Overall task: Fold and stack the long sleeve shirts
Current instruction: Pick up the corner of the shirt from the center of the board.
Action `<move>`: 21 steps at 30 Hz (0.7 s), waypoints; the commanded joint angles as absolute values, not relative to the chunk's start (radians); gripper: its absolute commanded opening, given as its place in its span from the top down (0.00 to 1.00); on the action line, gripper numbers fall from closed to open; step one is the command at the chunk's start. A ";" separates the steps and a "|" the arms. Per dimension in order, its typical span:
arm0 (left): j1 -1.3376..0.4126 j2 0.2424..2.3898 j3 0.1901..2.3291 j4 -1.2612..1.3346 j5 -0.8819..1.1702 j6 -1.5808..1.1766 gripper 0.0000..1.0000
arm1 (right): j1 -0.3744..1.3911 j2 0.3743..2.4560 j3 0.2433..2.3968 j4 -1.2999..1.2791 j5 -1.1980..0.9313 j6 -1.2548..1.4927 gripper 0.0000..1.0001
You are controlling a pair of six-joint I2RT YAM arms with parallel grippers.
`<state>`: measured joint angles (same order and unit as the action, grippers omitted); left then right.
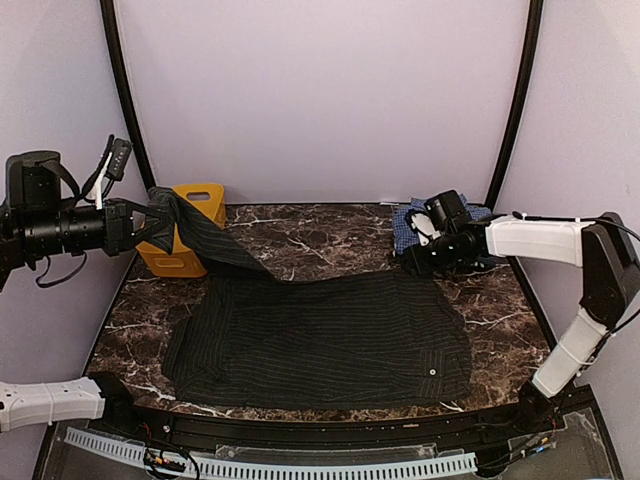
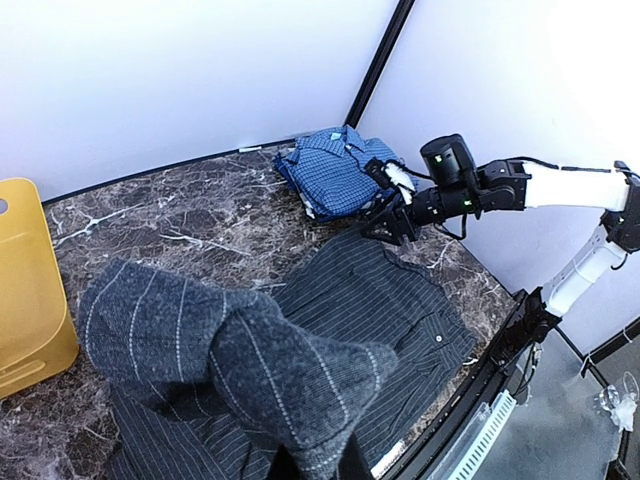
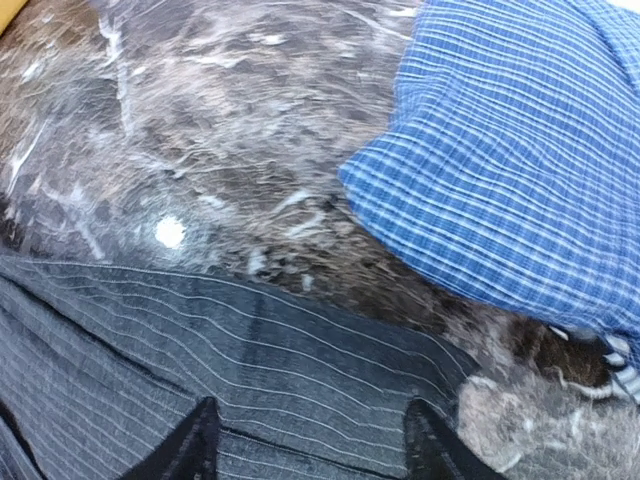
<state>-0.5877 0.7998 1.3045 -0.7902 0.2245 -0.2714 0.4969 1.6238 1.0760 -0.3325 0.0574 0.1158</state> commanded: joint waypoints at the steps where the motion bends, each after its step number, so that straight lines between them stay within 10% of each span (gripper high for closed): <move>1: -0.594 0.754 1.288 -0.758 0.269 -0.268 1.00 | 0.510 1.642 1.092 -0.273 -0.110 0.009 0.35; 21: -0.594 0.799 1.392 -0.854 0.224 -0.231 1.00 | 0.538 1.667 1.074 -0.243 -0.102 -0.226 0.23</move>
<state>-0.5884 0.7994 1.3346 -0.8165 0.2455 -0.2573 0.5304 1.6367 1.0611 -0.2832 -0.1333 -0.1650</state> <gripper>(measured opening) 0.030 0.767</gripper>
